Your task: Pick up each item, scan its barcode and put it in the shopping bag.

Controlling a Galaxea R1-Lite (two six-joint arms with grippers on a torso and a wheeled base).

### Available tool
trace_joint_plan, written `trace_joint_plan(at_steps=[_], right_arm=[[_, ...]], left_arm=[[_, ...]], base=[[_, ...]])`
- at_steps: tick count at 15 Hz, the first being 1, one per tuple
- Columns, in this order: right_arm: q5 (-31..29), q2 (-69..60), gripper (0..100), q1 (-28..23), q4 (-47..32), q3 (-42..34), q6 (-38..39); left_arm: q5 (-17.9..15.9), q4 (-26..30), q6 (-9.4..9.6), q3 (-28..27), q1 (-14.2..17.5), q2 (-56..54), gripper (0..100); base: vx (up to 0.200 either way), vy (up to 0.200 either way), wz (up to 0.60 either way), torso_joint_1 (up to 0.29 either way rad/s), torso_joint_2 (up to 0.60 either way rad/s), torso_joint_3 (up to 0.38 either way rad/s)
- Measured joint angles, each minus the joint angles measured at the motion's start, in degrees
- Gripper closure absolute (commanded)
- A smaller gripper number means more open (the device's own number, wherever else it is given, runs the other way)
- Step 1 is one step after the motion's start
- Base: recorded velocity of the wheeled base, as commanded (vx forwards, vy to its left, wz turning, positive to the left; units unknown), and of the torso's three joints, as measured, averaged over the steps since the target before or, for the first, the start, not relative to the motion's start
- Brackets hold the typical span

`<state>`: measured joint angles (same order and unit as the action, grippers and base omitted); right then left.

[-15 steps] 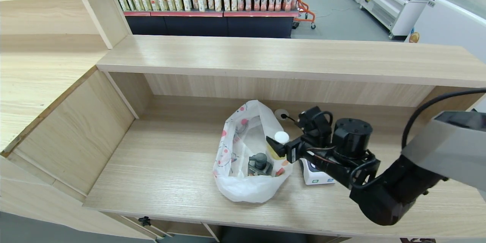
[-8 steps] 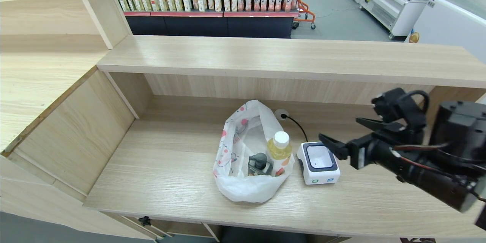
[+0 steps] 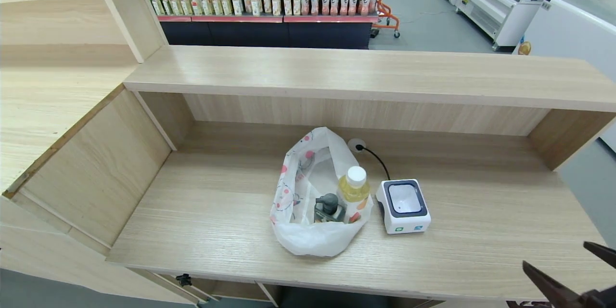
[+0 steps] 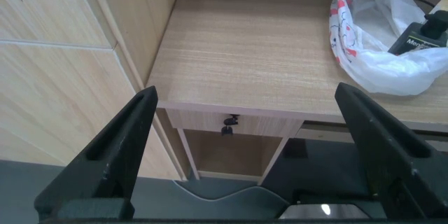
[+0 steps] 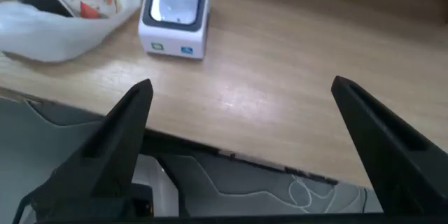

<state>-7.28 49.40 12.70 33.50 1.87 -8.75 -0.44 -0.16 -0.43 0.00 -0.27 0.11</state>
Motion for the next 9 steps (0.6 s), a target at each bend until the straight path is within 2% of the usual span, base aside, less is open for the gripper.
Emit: trace_joint_plan(at_steps=[5, 7, 9], right_arm=[[6.27, -28.76, 0, -9.12, -26.04, -1.45, -0.13], [7.92, -38.63, 0, -10.78, -31.91, -1.24, 0.02], [8.58, -44.58, 0, -11.85, -33.83, -1.13, 1.39]], left_arm=[[0.00, 0.00, 0.00, 0.00, 0.00, 0.00, 0], [0.00, 0.00, 0.00, 0.00, 0.00, 0.00, 0], [0.00, 0.00, 0.00, 0.00, 0.00, 0.00, 0]], base=[[0.000, 0.000, 0.00, 0.000, 0.00, 0.000], [0.000, 0.000, 0.00, 0.000, 0.00, 0.000], [0.000, 0.000, 0.00, 0.000, 0.00, 0.000]])
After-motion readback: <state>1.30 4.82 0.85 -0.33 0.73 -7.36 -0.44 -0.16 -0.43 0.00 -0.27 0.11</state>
